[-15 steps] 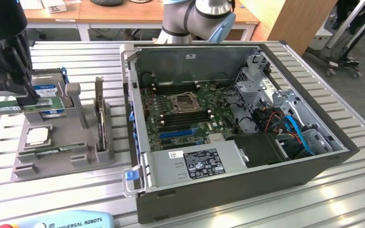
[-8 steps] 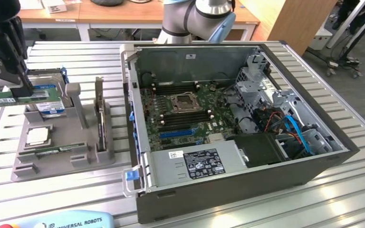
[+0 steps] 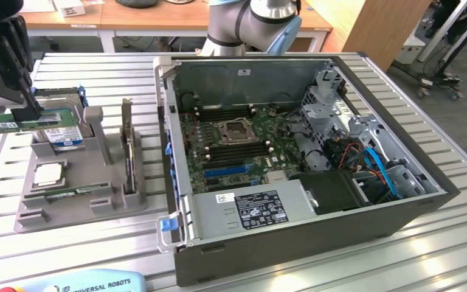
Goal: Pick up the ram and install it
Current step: 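Pick up the ram and move it above insertion slot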
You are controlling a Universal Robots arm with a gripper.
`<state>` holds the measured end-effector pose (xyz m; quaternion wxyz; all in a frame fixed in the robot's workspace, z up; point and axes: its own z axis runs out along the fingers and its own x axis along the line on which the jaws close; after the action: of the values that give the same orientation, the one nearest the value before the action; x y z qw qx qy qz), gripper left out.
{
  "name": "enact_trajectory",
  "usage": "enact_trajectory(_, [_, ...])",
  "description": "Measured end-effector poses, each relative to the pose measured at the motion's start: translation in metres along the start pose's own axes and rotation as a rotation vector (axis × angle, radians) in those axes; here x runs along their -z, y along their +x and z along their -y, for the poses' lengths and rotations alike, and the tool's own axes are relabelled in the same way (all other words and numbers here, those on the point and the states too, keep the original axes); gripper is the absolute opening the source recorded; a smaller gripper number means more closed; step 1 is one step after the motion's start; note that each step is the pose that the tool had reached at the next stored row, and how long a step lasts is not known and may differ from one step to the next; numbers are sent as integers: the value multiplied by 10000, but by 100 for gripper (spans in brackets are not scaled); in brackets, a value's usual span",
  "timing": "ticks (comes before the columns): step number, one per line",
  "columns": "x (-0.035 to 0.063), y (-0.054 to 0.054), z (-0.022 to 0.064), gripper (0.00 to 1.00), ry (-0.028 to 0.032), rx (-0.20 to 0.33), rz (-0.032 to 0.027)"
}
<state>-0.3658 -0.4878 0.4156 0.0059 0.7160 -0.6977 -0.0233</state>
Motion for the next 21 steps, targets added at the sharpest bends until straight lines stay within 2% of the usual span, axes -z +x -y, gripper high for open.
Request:
enact_trajectory(5, [3, 2, 55, 11, -1, 5, -1])
enact_trajectory(11, [8, 5, 200, 11, 1, 9, 1])
enact_trajectory(21, [23, 14, 568, 11, 1, 17, 12])
